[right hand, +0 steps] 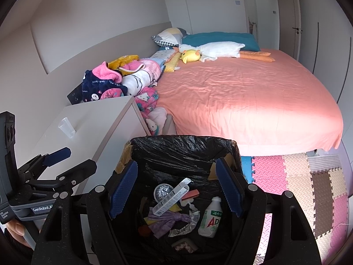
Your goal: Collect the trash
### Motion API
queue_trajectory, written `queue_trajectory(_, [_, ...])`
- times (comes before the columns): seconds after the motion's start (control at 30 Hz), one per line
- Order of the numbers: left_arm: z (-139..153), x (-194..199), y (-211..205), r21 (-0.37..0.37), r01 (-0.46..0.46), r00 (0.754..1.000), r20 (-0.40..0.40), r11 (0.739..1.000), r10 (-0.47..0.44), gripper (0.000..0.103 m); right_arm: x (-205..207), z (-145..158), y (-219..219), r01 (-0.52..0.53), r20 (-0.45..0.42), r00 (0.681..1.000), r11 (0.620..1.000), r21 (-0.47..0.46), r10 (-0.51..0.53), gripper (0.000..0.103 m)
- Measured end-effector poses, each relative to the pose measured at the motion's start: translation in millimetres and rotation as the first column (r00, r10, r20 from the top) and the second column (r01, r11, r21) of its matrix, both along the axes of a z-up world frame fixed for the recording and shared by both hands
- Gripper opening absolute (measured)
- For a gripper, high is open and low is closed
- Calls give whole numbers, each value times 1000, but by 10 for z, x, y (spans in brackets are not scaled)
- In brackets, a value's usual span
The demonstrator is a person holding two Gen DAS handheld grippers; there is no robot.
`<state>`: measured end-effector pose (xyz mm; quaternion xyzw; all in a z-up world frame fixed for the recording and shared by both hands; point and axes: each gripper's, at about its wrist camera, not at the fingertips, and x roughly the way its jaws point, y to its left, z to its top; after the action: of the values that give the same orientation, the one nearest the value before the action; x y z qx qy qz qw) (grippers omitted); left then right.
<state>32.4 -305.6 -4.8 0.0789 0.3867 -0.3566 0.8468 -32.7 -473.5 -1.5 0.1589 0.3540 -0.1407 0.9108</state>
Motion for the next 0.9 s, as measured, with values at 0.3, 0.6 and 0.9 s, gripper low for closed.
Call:
queue_trajectory(0.3, [-5,18,11,-8,-10,1000,-13,1000,10,96,-4,-6,0,1,0,1000,1000,0,-1,74])
queue_trajectory(0.6, [-33,9,-8,-15,9,999,-31,1000,-9,96,-3,-6,-2,1,0,1000,1000,1,-1,74])
queue_trajectory(0.9, [-67,-19,-39,-8,23,998,-52,1000,-24,96,-7,-18,-2,0,-2,1000,1000,1,0,74])
